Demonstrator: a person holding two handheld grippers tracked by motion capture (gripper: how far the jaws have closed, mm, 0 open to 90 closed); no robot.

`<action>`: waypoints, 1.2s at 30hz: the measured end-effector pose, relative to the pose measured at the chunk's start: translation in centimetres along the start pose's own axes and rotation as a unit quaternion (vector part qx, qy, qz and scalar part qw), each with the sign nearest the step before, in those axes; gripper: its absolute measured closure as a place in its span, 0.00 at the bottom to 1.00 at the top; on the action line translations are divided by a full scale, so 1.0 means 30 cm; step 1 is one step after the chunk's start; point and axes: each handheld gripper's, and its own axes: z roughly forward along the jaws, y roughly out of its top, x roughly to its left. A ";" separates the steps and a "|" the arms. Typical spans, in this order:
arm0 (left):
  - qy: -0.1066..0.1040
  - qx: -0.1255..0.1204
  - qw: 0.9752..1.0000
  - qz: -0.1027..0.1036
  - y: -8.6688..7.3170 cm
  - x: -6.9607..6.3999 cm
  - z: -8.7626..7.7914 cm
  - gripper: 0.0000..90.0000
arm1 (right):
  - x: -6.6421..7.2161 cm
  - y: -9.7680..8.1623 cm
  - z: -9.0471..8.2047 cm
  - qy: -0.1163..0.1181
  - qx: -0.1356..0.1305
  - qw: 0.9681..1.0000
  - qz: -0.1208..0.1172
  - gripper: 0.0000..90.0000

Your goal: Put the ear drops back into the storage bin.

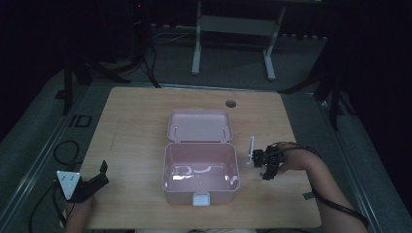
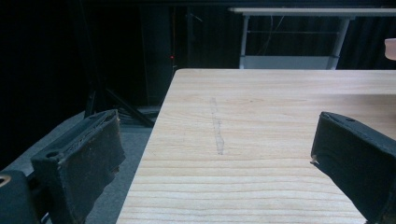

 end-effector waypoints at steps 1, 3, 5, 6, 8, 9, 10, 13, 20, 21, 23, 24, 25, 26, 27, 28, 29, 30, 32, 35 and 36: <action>0.000 0.000 1.000 0.000 0.000 0.000 0.000 0.03 | 0.006 0.001 -0.002 -0.003 0.005 1.000 -0.007 0.66; 0.000 0.000 1.000 0.000 0.000 0.000 0.000 0.03 | 0.018 0.002 -0.006 0.004 0.014 1.000 -0.022 0.66; 0.000 0.001 1.000 0.000 0.000 0.000 0.000 0.03 | 0.034 0.002 -0.014 0.005 0.020 0.999 -0.038 0.66; 0.000 0.000 1.000 0.000 0.000 0.000 0.000 0.03 | 0.039 0.002 -0.017 0.006 0.019 0.999 -0.044 0.66; 0.000 0.000 1.000 0.000 0.000 0.000 0.000 0.03 | 0.046 0.003 -0.027 -0.001 0.017 0.999 -0.049 0.66; 0.000 0.000 1.000 0.000 0.000 0.000 0.000 0.03 | 0.049 0.004 -0.030 -0.003 0.015 0.999 -0.052 0.66; 0.000 0.000 1.000 0.000 0.000 0.000 0.000 0.03 | 0.052 0.005 -0.036 -0.004 0.013 0.998 -0.057 0.66; 0.000 0.000 1.000 0.000 0.000 0.000 0.000 0.03 | 0.058 0.009 -0.047 -0.001 0.007 0.998 -0.061 0.66; 0.001 0.000 1.000 -0.001 0.000 0.000 0.000 0.03 | 0.071 0.018 -0.096 -0.005 0.000 0.999 -0.054 0.66; 0.001 -0.001 1.000 -0.001 0.000 0.000 0.000 0.03 | 0.072 0.018 -0.102 -0.003 -0.001 0.999 -0.054 0.66; 0.001 0.000 1.000 -0.001 0.000 0.000 0.000 0.03 | 0.079 0.019 -0.117 -0.007 0.005 0.999 -0.053 0.66; 0.001 -0.001 1.000 -0.001 0.000 0.000 0.000 0.03 | 0.079 0.019 -0.117 -0.007 0.005 0.999 -0.053 0.66; 0.001 -0.001 1.000 -0.001 0.000 0.000 0.000 0.03 | 0.084 0.021 -0.132 -0.008 0.008 0.998 -0.054 0.66; 0.001 -0.001 1.000 -0.001 0.000 0.000 0.000 0.03 | 0.086 0.023 -0.138 -0.006 0.007 0.999 -0.051 0.66; 0.001 -0.001 1.000 -0.001 0.000 0.000 0.000 0.03 | 0.088 0.024 -0.146 -0.005 0.005 0.999 -0.050 0.66; 0.001 -0.001 1.000 -0.001 0.000 0.000 0.000 0.03 | 0.090 0.026 -0.154 -0.005 0.003 0.999 -0.051 0.66; 0.001 -0.001 1.000 -0.001 0.000 0.000 0.000 0.03 | 0.093 0.028 -0.160 -0.005 0.002 0.999 -0.051 0.66; 0.001 0.000 1.000 -0.001 0.000 0.000 0.000 0.03 | 0.094 0.029 -0.168 -0.005 -0.001 0.999 -0.051 0.66; 0.001 0.000 1.000 -0.002 0.000 0.001 0.000 0.03 | 0.098 0.032 -0.183 -0.005 -0.004 0.999 -0.049 0.66; 0.000 0.000 1.000 -0.002 0.000 0.001 0.000 0.03 | 0.102 0.034 -0.206 -0.010 -0.008 0.999 -0.052 0.66; 0.000 0.000 1.000 -0.002 0.000 0.000 0.000 0.03 | 0.105 0.034 -0.213 -0.012 -0.007 0.999 -0.050 0.66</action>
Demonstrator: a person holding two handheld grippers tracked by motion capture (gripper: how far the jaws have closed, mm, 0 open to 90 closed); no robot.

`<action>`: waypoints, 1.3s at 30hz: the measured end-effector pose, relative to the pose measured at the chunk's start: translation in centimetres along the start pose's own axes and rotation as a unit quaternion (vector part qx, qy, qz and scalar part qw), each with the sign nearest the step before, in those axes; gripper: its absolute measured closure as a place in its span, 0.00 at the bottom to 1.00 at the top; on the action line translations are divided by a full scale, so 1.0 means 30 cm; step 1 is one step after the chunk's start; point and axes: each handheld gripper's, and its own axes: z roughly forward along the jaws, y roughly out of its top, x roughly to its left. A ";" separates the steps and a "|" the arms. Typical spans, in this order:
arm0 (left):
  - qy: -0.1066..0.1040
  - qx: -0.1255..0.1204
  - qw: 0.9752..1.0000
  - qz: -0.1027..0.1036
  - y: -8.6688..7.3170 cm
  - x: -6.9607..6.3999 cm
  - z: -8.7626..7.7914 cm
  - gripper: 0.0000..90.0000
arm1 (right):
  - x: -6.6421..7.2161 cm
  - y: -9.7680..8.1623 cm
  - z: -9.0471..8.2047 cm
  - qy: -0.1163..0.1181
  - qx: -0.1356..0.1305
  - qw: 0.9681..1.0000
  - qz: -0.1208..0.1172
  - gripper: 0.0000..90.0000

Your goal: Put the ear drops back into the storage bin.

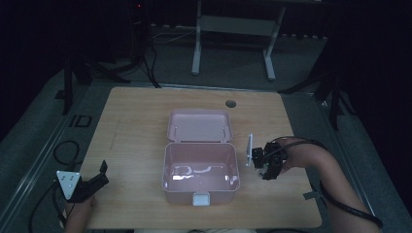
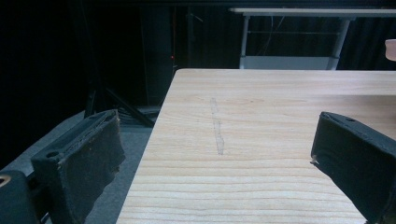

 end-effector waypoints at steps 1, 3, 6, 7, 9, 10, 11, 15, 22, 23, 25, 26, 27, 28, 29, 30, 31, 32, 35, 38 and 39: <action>0.000 0.000 1.000 0.000 0.000 0.000 0.000 0.03 | 0.002 0.000 -0.007 0.000 0.000 1.000 0.000 0.66; 0.000 0.000 1.000 0.000 0.000 0.000 0.000 0.03 | 0.005 0.001 -0.022 0.000 -0.003 1.000 0.001 0.66; 0.000 0.000 1.000 0.000 0.000 0.000 0.000 0.03 | 0.007 0.002 -0.036 -0.003 -0.004 1.000 0.001 0.66; 0.000 0.000 1.000 0.000 0.000 0.000 0.000 0.03 | 0.007 0.003 -0.046 -0.004 -0.007 1.000 0.002 0.66; 0.000 0.000 1.000 0.000 0.000 0.000 0.000 0.03 | 0.010 0.006 -0.072 -0.011 -0.008 1.000 0.000 0.66; 0.000 0.000 1.000 0.000 0.000 0.000 0.000 0.03 | 0.011 0.007 -0.079 -0.014 -0.010 1.000 0.000 0.66; 0.000 0.000 1.000 -0.001 0.000 0.000 0.000 0.03 | 0.012 0.008 -0.090 -0.016 -0.012 1.000 0.001 0.66; 0.000 -0.001 1.000 -0.001 0.000 0.000 0.001 0.03 | 0.013 0.014 -0.104 -0.020 -0.009 1.000 0.001 0.66; 0.000 0.000 1.000 -0.001 0.000 0.000 0.001 0.03 | 0.018 0.036 -0.121 -0.023 -0.008 1.000 0.000 0.66; 0.000 0.000 1.000 0.000 0.000 0.000 0.001 0.03 | 0.019 0.041 -0.126 -0.024 -0.010 1.000 0.000 0.66; 0.000 0.000 1.000 0.000 0.000 0.000 0.000 0.03 | 0.022 0.058 -0.137 -0.023 -0.012 1.000 -0.003 0.66; 0.000 0.000 1.000 -0.001 0.000 0.000 0.000 0.03 | 0.024 0.066 -0.143 -0.025 -0.012 1.000 -0.004 0.66; 0.000 0.000 1.000 -0.001 0.000 0.000 0.000 0.03 | 0.025 0.073 -0.148 -0.024 -0.011 1.000 -0.003 0.66; 0.000 0.000 1.000 -0.001 0.000 0.000 0.000 0.03 | 0.026 0.078 -0.151 -0.026 -0.011 1.000 -0.006 0.66; 0.001 0.000 1.000 -0.001 0.000 0.000 0.000 0.03 | 0.026 0.078 -0.151 -0.026 -0.011 1.000 -0.006 0.66; 0.000 0.000 1.000 -0.001 0.000 0.000 0.000 0.03 | 0.030 0.095 -0.162 -0.026 -0.013 1.000 -0.011 0.66; 0.000 0.000 1.000 -0.001 0.000 0.000 0.000 0.03 | 0.032 0.100 -0.166 -0.026 -0.014 1.000 -0.011 0.66; 0.000 0.000 1.000 -0.001 0.000 0.001 0.000 0.03 | 0.033 0.110 -0.172 -0.026 -0.014 0.999 -0.013 0.66; 0.000 0.001 1.000 -0.001 0.000 0.001 0.000 0.03 | 0.035 0.125 -0.180 -0.028 -0.017 0.999 -0.016 0.66; 0.000 0.001 1.000 -0.001 0.000 0.001 0.000 0.03 | 0.036 0.157 -0.191 -0.030 -0.020 0.999 -0.023 0.66; 0.000 0.001 1.000 -0.001 0.000 0.001 0.000 0.03 | 0.038 0.166 -0.193 -0.030 -0.018 0.999 -0.022 0.66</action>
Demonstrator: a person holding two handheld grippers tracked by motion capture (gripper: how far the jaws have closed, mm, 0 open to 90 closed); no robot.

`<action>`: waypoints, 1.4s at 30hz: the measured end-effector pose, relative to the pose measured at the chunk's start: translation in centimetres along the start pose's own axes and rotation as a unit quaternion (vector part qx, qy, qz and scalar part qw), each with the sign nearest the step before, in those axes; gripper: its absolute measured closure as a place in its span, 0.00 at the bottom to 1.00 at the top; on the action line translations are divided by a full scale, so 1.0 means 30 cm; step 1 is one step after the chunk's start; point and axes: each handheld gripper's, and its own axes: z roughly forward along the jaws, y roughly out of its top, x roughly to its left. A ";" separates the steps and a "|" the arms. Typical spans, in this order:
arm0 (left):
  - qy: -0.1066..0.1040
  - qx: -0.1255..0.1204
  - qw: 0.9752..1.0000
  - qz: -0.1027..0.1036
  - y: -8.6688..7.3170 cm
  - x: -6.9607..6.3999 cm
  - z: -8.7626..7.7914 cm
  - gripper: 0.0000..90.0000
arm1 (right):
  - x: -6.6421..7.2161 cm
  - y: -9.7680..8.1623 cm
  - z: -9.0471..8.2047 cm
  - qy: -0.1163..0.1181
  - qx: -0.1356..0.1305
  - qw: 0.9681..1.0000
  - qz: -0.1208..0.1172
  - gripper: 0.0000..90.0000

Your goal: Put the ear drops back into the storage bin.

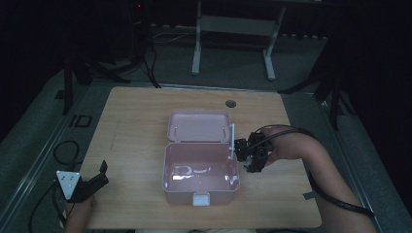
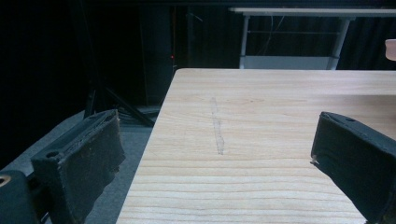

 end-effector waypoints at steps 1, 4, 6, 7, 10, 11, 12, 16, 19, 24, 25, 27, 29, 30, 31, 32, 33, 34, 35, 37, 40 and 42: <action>0.000 0.000 1.000 0.000 0.000 0.000 0.000 0.03 | 0.000 0.000 0.000 0.000 0.000 1.000 0.000 0.66; -0.001 0.001 1.000 0.000 0.000 0.001 0.000 0.03 | -0.002 0.038 -0.004 0.004 -0.007 1.000 -0.008 0.66; -0.002 0.001 1.000 0.000 0.000 0.001 0.000 0.03 | -0.001 0.056 -0.005 0.000 -0.011 1.000 -0.010 0.66; -0.002 0.001 1.000 0.000 0.000 0.001 0.000 0.03 | -0.001 0.066 -0.006 -0.001 -0.013 1.000 -0.014 0.66; -0.002 0.000 1.000 -0.001 0.000 0.001 0.000 0.03 | 0.002 0.096 -0.008 0.002 -0.020 1.000 -0.022 0.66; -0.002 0.000 1.000 -0.001 0.000 0.001 0.000 0.03 | 0.002 0.107 -0.008 0.003 -0.020 0.999 -0.027 0.66; -0.002 0.000 1.000 -0.001 0.000 0.001 0.000 0.03 | 0.001 0.121 -0.006 0.003 -0.021 0.999 -0.031 0.66; -0.002 0.000 1.000 -0.001 0.000 0.002 0.000 0.03 | -0.007 0.151 0.016 0.011 -0.022 0.999 -0.036 0.66; -0.002 0.001 1.000 -0.001 0.000 0.002 0.000 0.03 | -0.004 0.168 0.047 0.018 -0.013 0.999 -0.040 0.66; -0.002 0.001 1.000 -0.001 0.000 0.002 0.000 0.03 | -0.005 0.184 0.087 0.024 -0.007 0.999 -0.039 0.66; -0.002 0.001 1.000 0.000 0.000 0.002 0.000 0.03 | -0.006 0.188 0.096 0.027 -0.008 0.999 -0.038 0.66; -0.001 0.001 1.000 -0.001 0.000 0.002 0.000 0.03 | -0.007 0.198 0.115 0.030 -0.009 0.999 -0.038 0.66; -0.001 0.000 1.000 -0.001 0.000 0.002 0.000 0.03 | -0.007 0.202 0.127 0.033 -0.006 0.999 -0.039 0.66; -0.001 -0.001 1.000 -0.001 0.000 0.002 0.000 0.03 | -0.009 0.210 0.151 0.035 -0.003 0.999 -0.040 0.66; -0.002 0.000 1.000 -0.002 0.000 0.002 0.001 0.03 | -0.010 0.214 0.163 0.038 -0.002 0.999 -0.039 0.66; -0.002 0.000 1.000 -0.002 0.000 0.002 0.001 0.03 | -0.009 0.216 0.172 0.039 0.002 0.998 -0.040 0.66; -0.002 0.000 1.000 -0.002 0.000 0.002 0.001 0.03 | -0.009 0.220 0.186 0.041 0.005 0.998 -0.039 0.66; -0.002 0.000 1.000 -0.001 0.000 0.002 0.001 0.03 | -0.010 0.223 0.196 0.042 0.006 0.998 -0.039 0.66; -0.002 0.000 1.000 -0.001 0.000 0.002 0.001 0.03 | -0.010 0.225 0.205 0.044 0.006 0.998 -0.040 0.66; -0.002 0.000 1.000 -0.001 0.000 0.002 0.001 0.03 | -0.011 0.227 0.212 0.045 0.006 0.998 -0.043 0.66; -0.002 0.000 1.000 -0.001 0.000 0.002 0.000 0.03 | -0.008 0.238 0.240 0.050 0.013 0.998 -0.045 0.66; -0.002 0.000 1.000 -0.001 0.000 0.002 0.000 0.03 | -0.008 0.241 0.245 0.052 0.013 0.998 -0.046 0.66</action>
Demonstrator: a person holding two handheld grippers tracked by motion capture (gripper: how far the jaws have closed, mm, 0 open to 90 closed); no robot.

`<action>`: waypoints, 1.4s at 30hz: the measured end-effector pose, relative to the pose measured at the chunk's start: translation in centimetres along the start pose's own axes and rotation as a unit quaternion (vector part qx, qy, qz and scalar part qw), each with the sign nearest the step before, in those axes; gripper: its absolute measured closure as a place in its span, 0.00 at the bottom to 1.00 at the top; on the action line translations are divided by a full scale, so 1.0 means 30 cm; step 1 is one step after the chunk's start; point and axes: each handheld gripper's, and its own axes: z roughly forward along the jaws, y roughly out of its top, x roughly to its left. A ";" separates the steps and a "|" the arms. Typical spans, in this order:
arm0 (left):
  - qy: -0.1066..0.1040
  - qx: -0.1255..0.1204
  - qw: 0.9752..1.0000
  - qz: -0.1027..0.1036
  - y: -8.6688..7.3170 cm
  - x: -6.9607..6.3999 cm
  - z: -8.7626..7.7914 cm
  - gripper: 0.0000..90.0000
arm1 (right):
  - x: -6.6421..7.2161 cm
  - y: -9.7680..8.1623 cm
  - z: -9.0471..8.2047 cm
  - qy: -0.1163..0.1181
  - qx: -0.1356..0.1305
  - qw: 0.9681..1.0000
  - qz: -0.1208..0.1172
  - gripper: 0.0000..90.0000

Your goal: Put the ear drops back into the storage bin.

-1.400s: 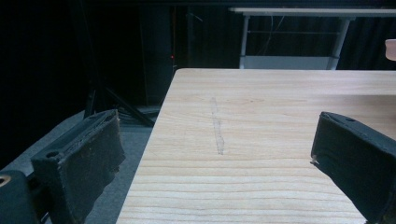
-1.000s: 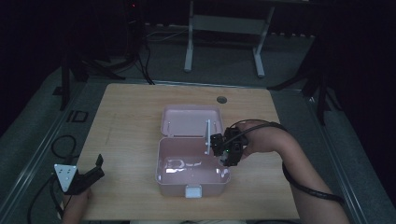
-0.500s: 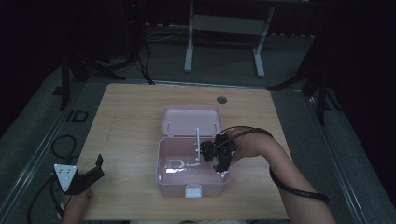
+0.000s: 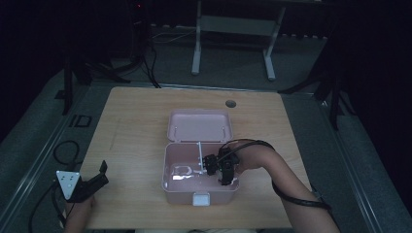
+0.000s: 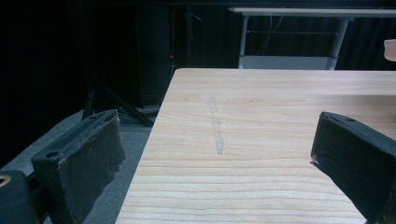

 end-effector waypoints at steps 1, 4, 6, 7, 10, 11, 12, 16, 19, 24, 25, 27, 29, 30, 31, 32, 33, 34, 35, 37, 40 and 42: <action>0.000 0.000 1.000 0.000 0.000 0.000 0.000 0.03 | 0.000 0.003 0.005 -0.001 0.001 1.000 0.000 0.66; 0.000 0.000 1.000 -0.001 0.000 0.000 0.000 0.03 | -0.003 0.010 0.026 0.000 -0.002 1.000 -0.003 0.66; 0.000 0.000 1.000 -0.001 0.000 0.001 0.000 0.03 | -0.004 0.012 0.038 -0.001 0.002 1.000 -0.006 0.66; 0.000 0.000 1.000 -0.001 0.000 0.001 0.000 0.03 | -0.004 0.013 0.040 -0.002 -0.001 1.000 -0.008 0.66; 0.000 0.000 1.000 -0.001 0.000 0.000 0.000 0.03 | -0.006 0.021 0.052 -0.002 0.000 1.000 -0.009 0.66; 0.000 0.000 1.000 -0.001 0.000 0.000 0.000 0.03 | -0.009 0.024 0.057 -0.004 0.001 1.000 -0.009 0.66; 0.000 0.000 1.000 -0.001 0.000 0.000 0.000 0.03 | -0.009 0.026 0.062 -0.003 0.002 1.000 -0.009 0.66; 0.000 0.000 1.000 0.000 0.000 0.000 0.000 0.03 | -0.011 0.032 0.086 0.004 0.005 1.000 -0.016 0.66; -0.001 0.000 1.000 0.000 0.000 0.001 0.000 0.03 | -0.013 0.032 0.102 0.005 0.011 1.000 -0.016 0.66; 0.000 0.001 1.000 0.000 0.000 0.000 0.000 0.03 | -0.013 0.038 0.117 0.009 0.017 1.000 -0.012 0.66; 0.000 0.001 1.000 0.000 0.000 0.000 0.000 0.03 | -0.013 0.038 0.117 0.009 0.017 1.000 -0.012 0.66; 0.000 0.001 1.000 -0.001 0.000 0.001 0.001 0.03 | -0.013 0.043 0.133 0.011 0.024 1.000 -0.016 0.66; 0.000 0.001 1.000 -0.001 0.000 0.001 0.001 0.03 | -0.013 0.044 0.142 0.010 0.028 0.999 -0.016 0.66; 0.000 0.001 1.000 -0.001 0.000 0.001 0.000 0.03 | -0.015 0.045 0.145 0.011 0.028 0.999 -0.017 0.66; 0.000 0.001 1.000 -0.001 0.000 0.001 0.000 0.03 | -0.016 0.045 0.147 0.010 0.027 0.999 -0.017 0.66; 0.000 0.001 1.000 -0.001 0.000 0.001 0.001 0.03 | -0.016 0.045 0.147 0.010 0.027 0.999 -0.017 0.66; 0.000 0.001 1.000 -0.001 0.000 0.001 0.001 0.03 | -0.018 0.046 0.151 0.009 0.026 1.000 -0.014 0.66; 0.001 0.001 1.000 -0.001 0.000 0.001 0.001 0.03 | -0.019 0.046 0.154 0.008 0.028 0.999 -0.013 0.66; 0.001 0.001 1.000 -0.001 0.000 0.000 0.001 0.03 | -0.021 0.046 0.157 0.005 0.031 0.999 -0.013 0.66; 0.001 0.001 1.000 0.000 0.000 0.000 0.000 0.03 | -0.024 0.045 0.163 0.007 0.029 0.999 -0.012 0.66; 0.001 0.001 1.000 -0.002 0.000 0.000 0.001 0.03 | -0.026 0.045 0.166 0.009 0.028 1.000 -0.007 0.66; 0.002 0.001 1.000 -0.002 0.000 0.000 0.002 0.03 | -0.027 0.046 0.168 0.009 0.029 1.000 -0.010 0.66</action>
